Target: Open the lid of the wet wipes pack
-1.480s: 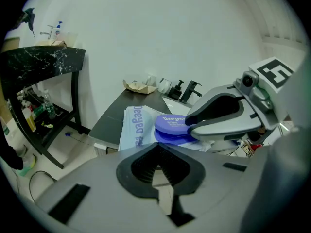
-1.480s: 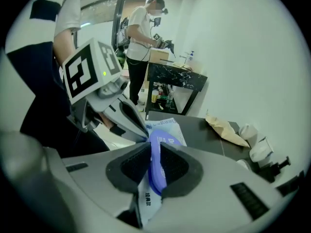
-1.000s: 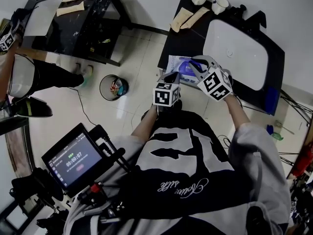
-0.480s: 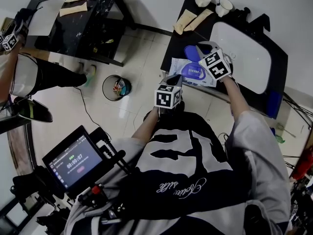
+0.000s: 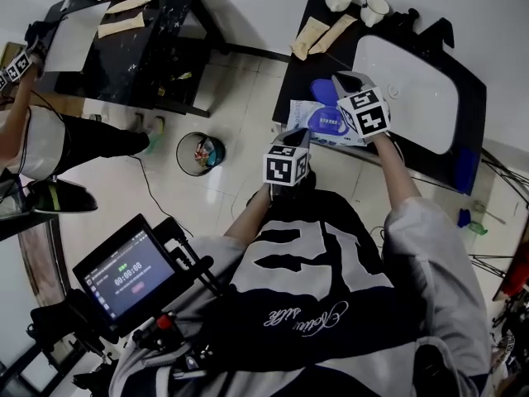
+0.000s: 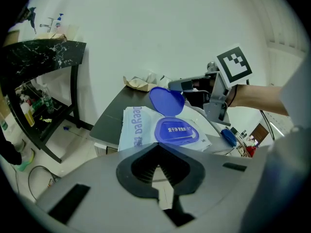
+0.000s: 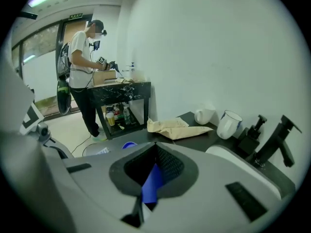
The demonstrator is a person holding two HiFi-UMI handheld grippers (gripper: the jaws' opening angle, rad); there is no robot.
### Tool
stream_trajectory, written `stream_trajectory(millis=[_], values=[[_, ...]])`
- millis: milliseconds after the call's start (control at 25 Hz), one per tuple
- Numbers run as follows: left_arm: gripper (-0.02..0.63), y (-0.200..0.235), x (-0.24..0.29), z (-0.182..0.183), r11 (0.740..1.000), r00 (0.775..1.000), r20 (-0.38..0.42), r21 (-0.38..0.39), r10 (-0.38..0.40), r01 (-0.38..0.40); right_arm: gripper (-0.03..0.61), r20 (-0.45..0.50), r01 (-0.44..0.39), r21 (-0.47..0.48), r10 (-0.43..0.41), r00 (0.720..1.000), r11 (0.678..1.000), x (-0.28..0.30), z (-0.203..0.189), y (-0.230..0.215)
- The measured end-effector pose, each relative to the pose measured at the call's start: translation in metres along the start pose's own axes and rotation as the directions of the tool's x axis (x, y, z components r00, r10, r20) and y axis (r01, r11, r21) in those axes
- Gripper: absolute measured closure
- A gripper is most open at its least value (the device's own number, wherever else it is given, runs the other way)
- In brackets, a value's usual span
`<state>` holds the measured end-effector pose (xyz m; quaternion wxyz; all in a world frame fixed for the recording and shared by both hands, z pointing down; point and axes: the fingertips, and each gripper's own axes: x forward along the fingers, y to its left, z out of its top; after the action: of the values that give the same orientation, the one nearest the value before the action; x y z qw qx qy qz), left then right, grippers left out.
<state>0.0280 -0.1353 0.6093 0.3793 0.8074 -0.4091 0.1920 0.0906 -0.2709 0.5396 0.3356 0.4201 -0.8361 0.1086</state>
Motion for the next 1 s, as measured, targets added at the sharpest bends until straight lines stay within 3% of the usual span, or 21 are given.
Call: stream_trajectory(millis=[120, 240, 600, 760, 1000], values=[[0.615, -0.004, -0.006, 0.001, 1.0, 1.0, 0.014, -0.01, -0.02, 0.02, 0.578, 0.055, 0.046, 0.047, -0.049, 0.997, 0.998, -0.021, 0.002, 0.007], [0.615, -0.006, -0.011, 0.004, 0.999, 0.999, 0.035, -0.018, -0.041, 0.041, 0.578, 0.113, 0.055, 0.163, -0.074, 0.991, 0.985, -0.038, -0.003, 0.02], [0.615, -0.017, -0.03, 0.043, 0.995, 0.986, 0.142, 0.048, -0.089, 0.083, 0.578, 0.239, 0.004, 0.429, -0.117, 0.964, 0.903, -0.083, -0.02, 0.064], [0.615, -0.03, -0.045, 0.054, 0.988, 0.974, 0.176, 0.083, -0.143, 0.13, 0.578, 0.293, 0.003, 0.483, -0.165, 0.942, 0.875, -0.104, -0.023, 0.078], [0.615, -0.044, -0.061, 0.058, 0.98, 0.963, 0.19, 0.089, -0.193, 0.178, 0.578, 0.312, 0.034, 0.507, -0.219, 0.925, 0.861, -0.126, -0.03, 0.089]])
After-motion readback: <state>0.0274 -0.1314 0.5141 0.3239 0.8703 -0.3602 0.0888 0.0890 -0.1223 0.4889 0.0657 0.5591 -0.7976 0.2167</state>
